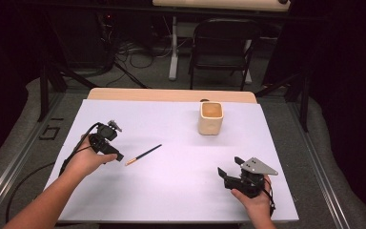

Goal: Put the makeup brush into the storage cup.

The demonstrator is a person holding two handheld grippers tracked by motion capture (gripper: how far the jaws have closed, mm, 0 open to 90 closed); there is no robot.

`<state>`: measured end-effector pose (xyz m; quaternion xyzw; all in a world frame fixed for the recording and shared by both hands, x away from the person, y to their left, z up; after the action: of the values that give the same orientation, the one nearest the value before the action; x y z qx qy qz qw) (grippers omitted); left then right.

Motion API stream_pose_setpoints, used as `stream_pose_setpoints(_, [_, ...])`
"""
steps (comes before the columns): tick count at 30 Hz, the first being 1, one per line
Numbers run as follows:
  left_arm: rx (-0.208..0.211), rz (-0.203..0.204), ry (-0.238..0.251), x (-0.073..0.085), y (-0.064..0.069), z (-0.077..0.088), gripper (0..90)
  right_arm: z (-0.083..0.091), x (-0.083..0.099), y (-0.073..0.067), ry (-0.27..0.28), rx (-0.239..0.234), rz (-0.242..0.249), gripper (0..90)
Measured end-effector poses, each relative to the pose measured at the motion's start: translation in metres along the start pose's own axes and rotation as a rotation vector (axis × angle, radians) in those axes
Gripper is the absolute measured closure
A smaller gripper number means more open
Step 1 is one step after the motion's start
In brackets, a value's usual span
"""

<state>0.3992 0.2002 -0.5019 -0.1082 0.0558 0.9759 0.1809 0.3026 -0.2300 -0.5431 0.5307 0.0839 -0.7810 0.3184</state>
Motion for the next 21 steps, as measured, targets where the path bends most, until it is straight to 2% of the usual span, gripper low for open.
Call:
stream_pose_setpoints(13, [0.003, 0.012, -0.025, -0.008, -0.002, -0.003, 38.2, 0.000, 0.000, 0.000, -0.006, -0.004, 0.002, 23.8])
stream_pose_setpoints(21, [-0.009, -0.009, -0.040, -0.019, 0.005, -0.005, 39.6, -0.001, 0.000, 0.000, -0.002, -0.001, -0.001, 23.8])
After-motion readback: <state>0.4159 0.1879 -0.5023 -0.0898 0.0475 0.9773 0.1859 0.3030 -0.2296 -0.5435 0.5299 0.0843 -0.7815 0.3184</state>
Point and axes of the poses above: each handheld gripper's, and its own axes: z roughly backward along the jaws, x roughly out of its underside, y roughly to its right, the point moved 3 cm from there along -z, roughly forward along the jaws, and after that the axes turned 14 degrees about z, right-handed, at the moved point
